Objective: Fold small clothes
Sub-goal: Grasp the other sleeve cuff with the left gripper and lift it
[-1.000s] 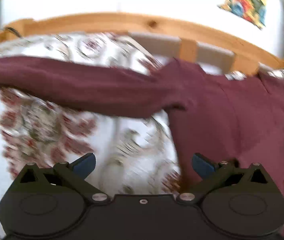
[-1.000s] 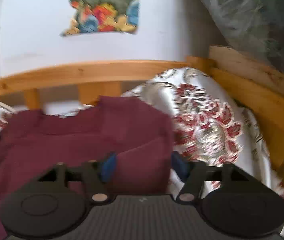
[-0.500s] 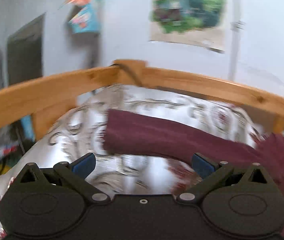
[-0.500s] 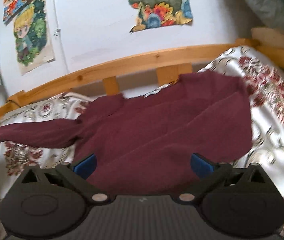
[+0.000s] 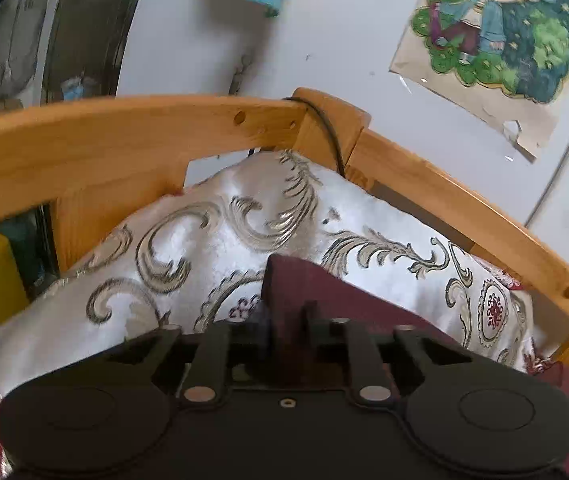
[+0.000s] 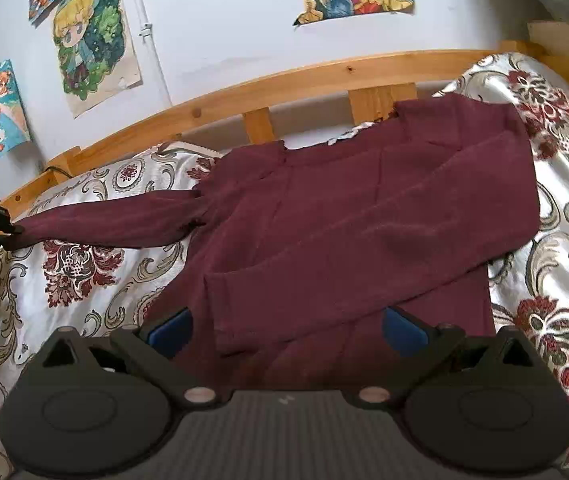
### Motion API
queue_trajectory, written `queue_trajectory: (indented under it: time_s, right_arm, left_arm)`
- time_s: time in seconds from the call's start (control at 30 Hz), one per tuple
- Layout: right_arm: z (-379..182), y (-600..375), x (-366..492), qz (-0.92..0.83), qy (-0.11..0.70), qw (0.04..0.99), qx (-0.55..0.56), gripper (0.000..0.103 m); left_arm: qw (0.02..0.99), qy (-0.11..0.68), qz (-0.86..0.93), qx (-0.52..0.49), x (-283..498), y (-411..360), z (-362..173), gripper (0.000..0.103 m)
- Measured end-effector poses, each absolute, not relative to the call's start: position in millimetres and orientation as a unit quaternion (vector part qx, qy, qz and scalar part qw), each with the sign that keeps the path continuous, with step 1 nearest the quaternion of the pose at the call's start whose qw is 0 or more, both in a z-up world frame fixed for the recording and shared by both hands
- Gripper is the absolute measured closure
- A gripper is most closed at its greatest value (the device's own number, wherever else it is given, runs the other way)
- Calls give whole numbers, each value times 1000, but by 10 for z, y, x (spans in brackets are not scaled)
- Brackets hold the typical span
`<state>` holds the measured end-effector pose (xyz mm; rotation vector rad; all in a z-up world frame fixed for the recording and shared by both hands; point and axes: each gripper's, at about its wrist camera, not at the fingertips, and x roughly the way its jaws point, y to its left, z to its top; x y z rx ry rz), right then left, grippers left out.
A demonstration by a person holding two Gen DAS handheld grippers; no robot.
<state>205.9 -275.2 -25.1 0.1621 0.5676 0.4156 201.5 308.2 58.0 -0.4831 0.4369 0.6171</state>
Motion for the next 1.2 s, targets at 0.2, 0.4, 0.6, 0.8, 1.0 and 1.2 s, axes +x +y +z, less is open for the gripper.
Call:
queue_trajectory:
  time_s: [0.2, 0.4, 0.6, 0.8, 1.0, 1.2]
  right_arm:
    - [-267, -2904, 2006, 189, 276, 938, 90, 0]
    - [-271, -3049, 1976, 177, 273, 940, 98, 0]
    - [-292, -3203, 1923, 168, 270, 941, 114, 0]
    - [-328, -3394, 1825, 150, 269, 943, 123, 0]
    - [-387, -3670, 1709, 120, 274, 945, 132, 0]
    - [-456, -3925, 1577, 87, 285, 946, 131, 0]
  left_arm:
    - [944, 131, 267, -145, 2025, 2586, 991, 99]
    - [988, 48, 112, -93, 2068, 1825, 1586, 99]
    - [997, 30, -63, -23, 2111, 852, 1854, 99]
    - [977, 69, -204, 15, 2081, -130, 1535, 99]
    - [950, 151, -272, -3, 2151, -894, 877, 99]
    - [928, 225, -296, -26, 2263, -1266, 401, 97]
